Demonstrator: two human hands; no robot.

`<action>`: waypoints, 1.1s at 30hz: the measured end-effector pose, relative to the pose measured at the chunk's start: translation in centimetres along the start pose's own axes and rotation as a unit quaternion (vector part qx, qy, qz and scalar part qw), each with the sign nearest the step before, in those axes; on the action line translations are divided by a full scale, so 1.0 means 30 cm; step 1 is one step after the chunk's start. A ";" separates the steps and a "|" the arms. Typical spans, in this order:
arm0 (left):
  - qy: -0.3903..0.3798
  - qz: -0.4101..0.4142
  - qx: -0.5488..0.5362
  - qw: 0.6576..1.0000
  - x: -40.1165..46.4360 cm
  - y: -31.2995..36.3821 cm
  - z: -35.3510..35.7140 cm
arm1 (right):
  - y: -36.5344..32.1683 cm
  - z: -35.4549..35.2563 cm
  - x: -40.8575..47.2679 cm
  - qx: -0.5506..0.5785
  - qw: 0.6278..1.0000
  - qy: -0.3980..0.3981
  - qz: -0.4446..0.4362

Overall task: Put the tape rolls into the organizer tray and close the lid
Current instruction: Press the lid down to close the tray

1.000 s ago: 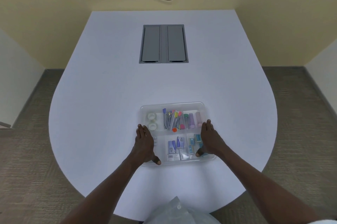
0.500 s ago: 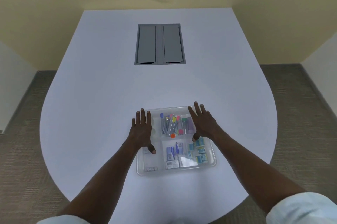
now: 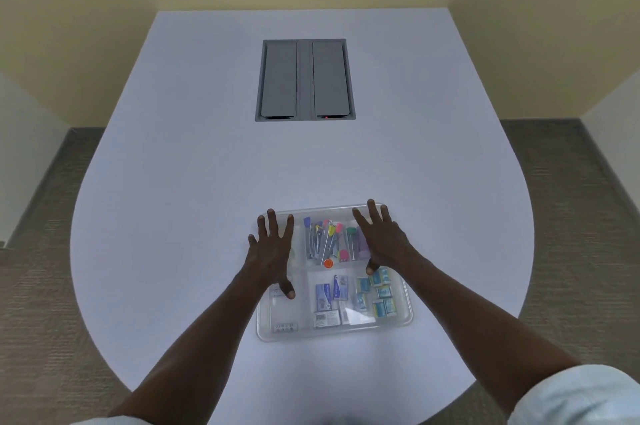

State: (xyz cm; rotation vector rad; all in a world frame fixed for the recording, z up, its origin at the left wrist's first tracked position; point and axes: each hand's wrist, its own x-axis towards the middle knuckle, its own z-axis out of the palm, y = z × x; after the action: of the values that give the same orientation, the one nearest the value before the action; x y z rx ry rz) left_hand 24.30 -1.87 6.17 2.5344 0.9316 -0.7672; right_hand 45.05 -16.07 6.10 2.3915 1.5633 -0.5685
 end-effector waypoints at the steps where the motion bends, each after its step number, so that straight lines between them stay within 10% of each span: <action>1: -0.002 0.001 0.004 1.000 -0.003 0.004 -0.001 | -0.002 0.004 -0.002 -0.003 1.000 0.007 0.003; 33: 0.120 -0.023 -0.079 0.989 -0.135 -0.009 0.085 | -0.024 0.025 -0.099 0.101 0.995 0.011 0.013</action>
State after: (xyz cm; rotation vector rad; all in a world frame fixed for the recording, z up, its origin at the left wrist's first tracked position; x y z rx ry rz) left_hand 20.58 -4.87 6.48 2.5095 1.0827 -0.3867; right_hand 43.19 -18.53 6.75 2.5679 1.5469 -0.7301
